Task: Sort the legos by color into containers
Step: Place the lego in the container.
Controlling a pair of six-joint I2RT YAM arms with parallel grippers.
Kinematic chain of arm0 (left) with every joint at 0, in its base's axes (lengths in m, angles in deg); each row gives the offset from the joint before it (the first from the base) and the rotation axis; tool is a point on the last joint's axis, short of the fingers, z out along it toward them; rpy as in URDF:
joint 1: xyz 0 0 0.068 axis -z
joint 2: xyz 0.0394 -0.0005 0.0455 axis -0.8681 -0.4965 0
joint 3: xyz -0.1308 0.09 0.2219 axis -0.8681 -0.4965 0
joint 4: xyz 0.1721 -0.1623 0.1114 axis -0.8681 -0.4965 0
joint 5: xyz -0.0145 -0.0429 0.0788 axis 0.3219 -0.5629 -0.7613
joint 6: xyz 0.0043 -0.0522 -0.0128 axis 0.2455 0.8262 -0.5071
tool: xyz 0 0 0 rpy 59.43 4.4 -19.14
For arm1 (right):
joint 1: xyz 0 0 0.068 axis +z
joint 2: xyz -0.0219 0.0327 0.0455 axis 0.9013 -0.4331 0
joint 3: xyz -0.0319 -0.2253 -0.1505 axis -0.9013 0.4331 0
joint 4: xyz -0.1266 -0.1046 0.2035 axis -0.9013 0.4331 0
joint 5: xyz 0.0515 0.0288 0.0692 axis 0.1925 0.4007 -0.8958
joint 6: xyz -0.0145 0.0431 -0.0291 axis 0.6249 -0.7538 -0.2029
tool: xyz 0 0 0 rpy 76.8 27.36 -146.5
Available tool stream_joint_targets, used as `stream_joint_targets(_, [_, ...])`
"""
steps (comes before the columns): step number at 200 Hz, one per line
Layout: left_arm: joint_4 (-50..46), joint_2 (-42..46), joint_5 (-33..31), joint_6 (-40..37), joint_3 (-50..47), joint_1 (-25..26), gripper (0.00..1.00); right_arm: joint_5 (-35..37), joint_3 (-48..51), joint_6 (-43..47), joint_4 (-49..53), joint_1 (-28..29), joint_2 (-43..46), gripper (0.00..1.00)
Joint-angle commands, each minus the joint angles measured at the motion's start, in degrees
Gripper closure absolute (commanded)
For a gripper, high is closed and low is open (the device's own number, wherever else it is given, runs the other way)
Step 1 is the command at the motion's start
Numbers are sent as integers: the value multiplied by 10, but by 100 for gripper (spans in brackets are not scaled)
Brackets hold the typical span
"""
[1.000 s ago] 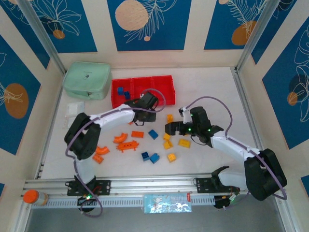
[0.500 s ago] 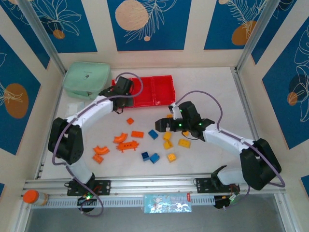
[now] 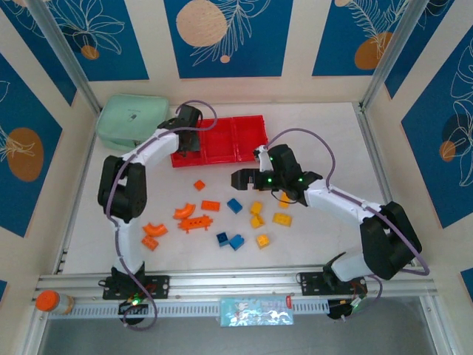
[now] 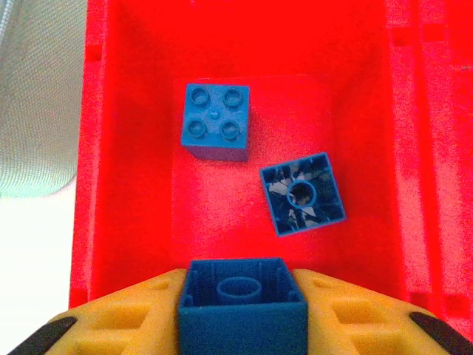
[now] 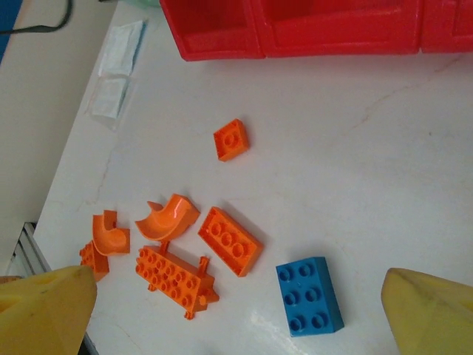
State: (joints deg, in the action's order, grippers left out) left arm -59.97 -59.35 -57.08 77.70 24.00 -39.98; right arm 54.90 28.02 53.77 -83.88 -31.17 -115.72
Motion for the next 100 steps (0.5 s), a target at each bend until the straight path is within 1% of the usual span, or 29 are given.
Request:
stream_joint_targets(1, [-27,-8,-11,-13,26,-8,52,-11,-21,-6,8,3,-7,1])
stream_joint_targets(12, [-24,-3,-6,-15,23,-8,49,-11,-24,-6,10,2,-5,1])
stream_joint_targets(32, [-24,10,2,-21,23,-8,45,-17,-32,-6,18,-1,-2,1])
stream_joint_targets(53, [-46,30,10,-17,26,-8,45,-23,-46,3,39,-3,6,1])
stream_joint_targets(100, [-11,128,126,23,-62,0,45,-12,-37,20,92,-18,49,1])
